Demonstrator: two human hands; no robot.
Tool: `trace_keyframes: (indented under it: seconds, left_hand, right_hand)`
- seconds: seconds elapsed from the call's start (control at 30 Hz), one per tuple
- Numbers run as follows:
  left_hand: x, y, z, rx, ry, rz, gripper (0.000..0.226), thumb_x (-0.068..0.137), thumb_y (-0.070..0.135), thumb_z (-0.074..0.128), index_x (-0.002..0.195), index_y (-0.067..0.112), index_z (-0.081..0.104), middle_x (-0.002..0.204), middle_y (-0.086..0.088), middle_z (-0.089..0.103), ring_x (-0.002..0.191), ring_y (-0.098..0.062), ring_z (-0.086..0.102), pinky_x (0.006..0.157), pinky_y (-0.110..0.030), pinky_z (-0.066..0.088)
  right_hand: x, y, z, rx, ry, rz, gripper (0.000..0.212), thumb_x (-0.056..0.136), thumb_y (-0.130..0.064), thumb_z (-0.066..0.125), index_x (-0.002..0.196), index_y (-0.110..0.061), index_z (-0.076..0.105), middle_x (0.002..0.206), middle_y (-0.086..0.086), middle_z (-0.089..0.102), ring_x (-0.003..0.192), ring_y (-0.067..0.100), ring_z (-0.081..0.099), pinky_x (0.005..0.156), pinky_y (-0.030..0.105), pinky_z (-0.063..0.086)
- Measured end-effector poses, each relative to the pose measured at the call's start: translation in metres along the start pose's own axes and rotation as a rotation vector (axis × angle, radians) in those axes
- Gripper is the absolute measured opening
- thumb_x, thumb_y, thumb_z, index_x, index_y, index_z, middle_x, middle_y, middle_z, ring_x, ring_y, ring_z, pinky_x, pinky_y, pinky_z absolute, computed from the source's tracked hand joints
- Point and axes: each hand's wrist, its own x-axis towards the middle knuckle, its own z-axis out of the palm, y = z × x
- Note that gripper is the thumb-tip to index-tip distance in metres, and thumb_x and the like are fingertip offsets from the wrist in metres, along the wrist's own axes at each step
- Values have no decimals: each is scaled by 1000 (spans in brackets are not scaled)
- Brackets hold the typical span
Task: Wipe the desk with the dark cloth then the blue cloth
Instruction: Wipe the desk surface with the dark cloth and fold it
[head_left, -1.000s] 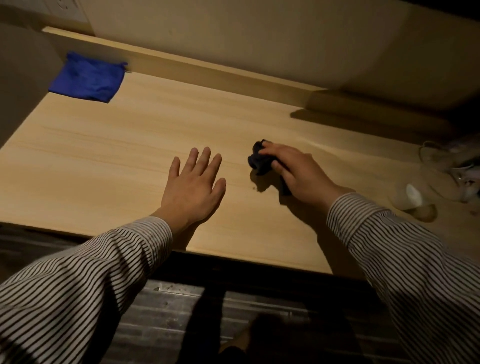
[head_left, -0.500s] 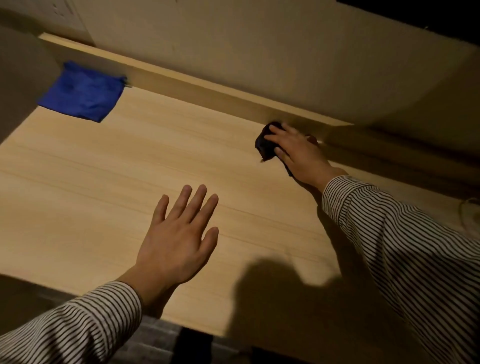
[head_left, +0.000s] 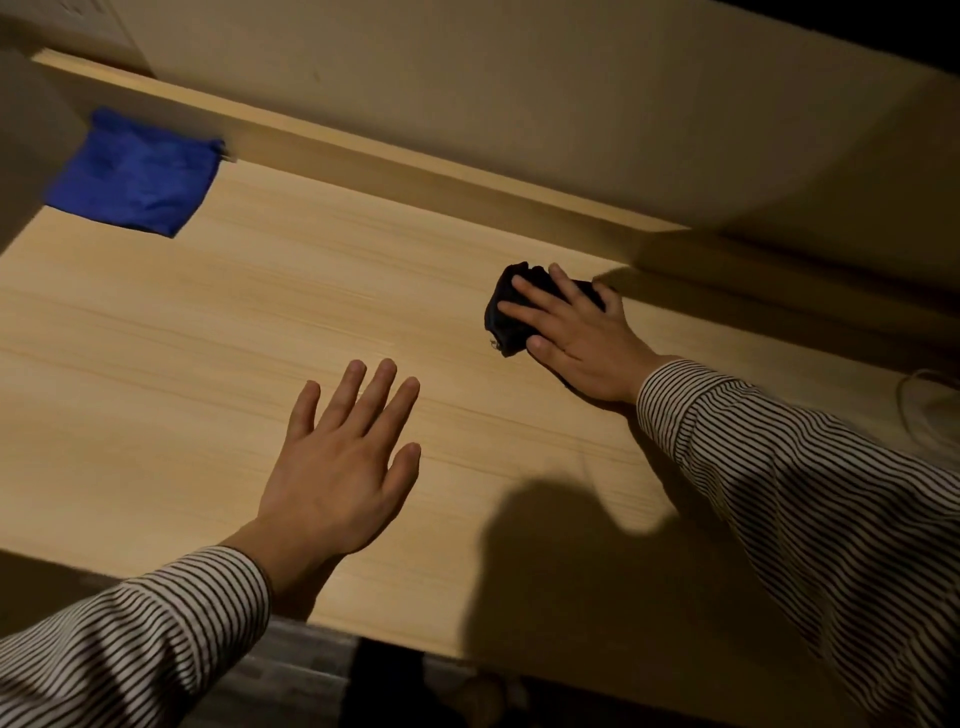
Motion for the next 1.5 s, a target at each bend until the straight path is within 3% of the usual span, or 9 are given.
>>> trace_keyframes:
  seconds: [0.7, 0.93, 1.0, 1.07, 1.13, 1.2, 1.27, 1.33, 1.5]
  left_hand:
    - [1, -1, -10, -80, -30, 31, 75, 104, 64, 6, 171, 32, 2, 180, 1, -4, 165, -25, -9, 129, -61, -3]
    - [2, -8, -19, -155, -104, 61, 68, 110, 55, 23, 172, 30, 10, 181, -3, -4, 165, -26, -9, 129, -59, -8]
    - [-13, -6, -27, -278, -101, 64, 63, 112, 46, 36, 170, 25, 25, 180, -6, 5, 165, -26, -1, 131, -57, -2]
    - [-44, 2, -30, -436, -42, 68, 56, 111, 35, 48, 162, 15, 41, 176, -9, 23, 162, -27, 19, 129, -51, 17]
    - [-83, 14, -34, -799, -18, -66, 49, 109, 25, 56, 154, 9, 50, 158, -11, 48, 143, -26, 49, 115, -40, 38]
    - [-117, 24, -39, -1135, -99, -312, 40, 108, 25, 59, 143, 5, 60, 131, -12, 66, 114, -25, 64, 103, -43, 49]
    - [-141, 30, -50, -1395, -342, -482, 36, 107, 35, 60, 119, 4, 72, 114, -18, 73, 95, -26, 67, 93, -44, 50]
    - [-163, 32, -68, -1694, -580, -553, 37, 103, 47, 63, 114, 15, 79, 113, -12, 78, 99, -26, 74, 93, -42, 50]
    - [-178, 25, -121, -2273, -490, -618, 39, 102, 31, 67, 129, 4, 75, 125, -26, 73, 105, -37, 75, 86, -48, 64]
  right_hand:
    - [-167, -176, 70, 0, 9, 76, 53, 109, -56, 19, 162, -49, 13, 172, -20, 0, 159, 18, -15, 123, 64, -1]
    - [-198, -216, 86, 31, 12, 44, 54, 108, -49, 28, 161, -45, 20, 171, -20, 5, 160, 18, -6, 122, 57, 7]
    - [-204, -225, 86, 70, 9, 42, 55, 108, -40, 39, 160, -44, 24, 171, -20, 10, 160, 17, -2, 120, 51, 11]
    - [-208, -235, 79, 136, -5, 67, 58, 105, -26, 51, 159, -40, 33, 170, -18, 18, 160, 17, 5, 114, 48, 19]
    - [-208, -248, 64, 183, -32, 108, 64, 100, -11, 58, 157, -34, 40, 169, -13, 27, 158, 21, 16, 110, 48, 28]
    - [-208, -264, 45, 196, -37, 120, 68, 96, -3, 61, 156, -28, 42, 167, -6, 34, 152, 25, 28, 111, 50, 32]
    - [-205, -283, 25, 178, -4, 78, 62, 98, -6, 60, 155, -22, 42, 165, -2, 37, 149, 27, 32, 111, 50, 33]
    - [-199, -304, 4, 163, 20, 15, 51, 104, -18, 56, 154, -17, 43, 165, 0, 38, 151, 27, 29, 112, 48, 33]
    - [-177, -341, -49, -27, 43, -102, 41, 107, -33, 50, 143, -13, 51, 170, 8, 23, 156, 33, 16, 115, 53, 31]
